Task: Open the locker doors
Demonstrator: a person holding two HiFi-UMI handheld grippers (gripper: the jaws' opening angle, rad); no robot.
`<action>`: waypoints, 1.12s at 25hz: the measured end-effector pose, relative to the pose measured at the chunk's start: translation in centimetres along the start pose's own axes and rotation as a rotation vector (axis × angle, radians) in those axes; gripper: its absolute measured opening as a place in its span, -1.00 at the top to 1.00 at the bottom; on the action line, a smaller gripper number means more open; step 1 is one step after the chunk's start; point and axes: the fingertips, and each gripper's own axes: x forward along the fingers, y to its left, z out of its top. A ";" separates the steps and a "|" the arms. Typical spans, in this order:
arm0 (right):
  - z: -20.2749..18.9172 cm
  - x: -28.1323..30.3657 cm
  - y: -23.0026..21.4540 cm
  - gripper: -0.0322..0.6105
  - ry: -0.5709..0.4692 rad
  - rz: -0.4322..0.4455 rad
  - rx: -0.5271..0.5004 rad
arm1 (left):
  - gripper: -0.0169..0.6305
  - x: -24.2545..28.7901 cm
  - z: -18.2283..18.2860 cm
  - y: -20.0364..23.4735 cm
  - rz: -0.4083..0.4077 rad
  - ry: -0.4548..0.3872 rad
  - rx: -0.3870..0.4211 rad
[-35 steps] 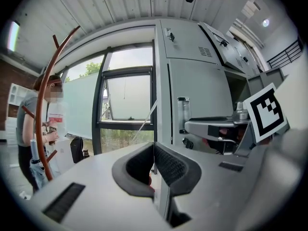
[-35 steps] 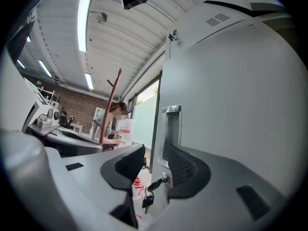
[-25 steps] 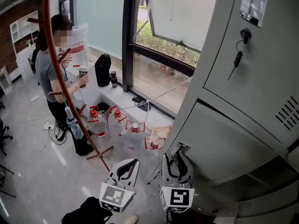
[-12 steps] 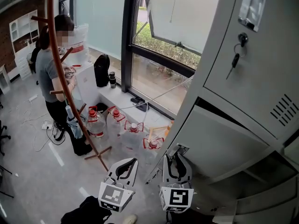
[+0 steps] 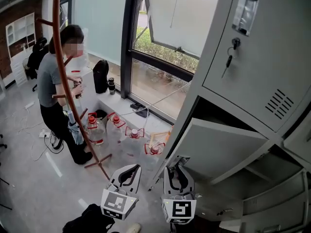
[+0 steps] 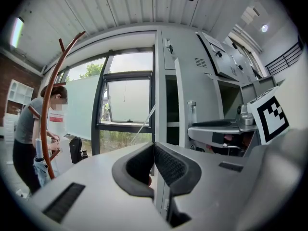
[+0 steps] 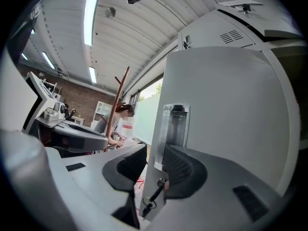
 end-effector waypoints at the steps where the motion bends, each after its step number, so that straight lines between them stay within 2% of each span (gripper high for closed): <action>1: 0.0 -0.5 0.2 0.49 0.003 0.000 -0.002 | 0.87 -0.3 0.2 -0.2 -0.003 -0.004 -0.001; 16: 0.0 -9.0 2.6 0.44 0.033 -0.046 -0.015 | 0.87 -3.4 1.9 -4.7 -0.112 -0.062 0.011; 28: 0.1 -14.2 2.3 0.44 0.030 -0.143 0.007 | 0.87 -4.4 2.9 -9.3 -0.225 -0.083 0.039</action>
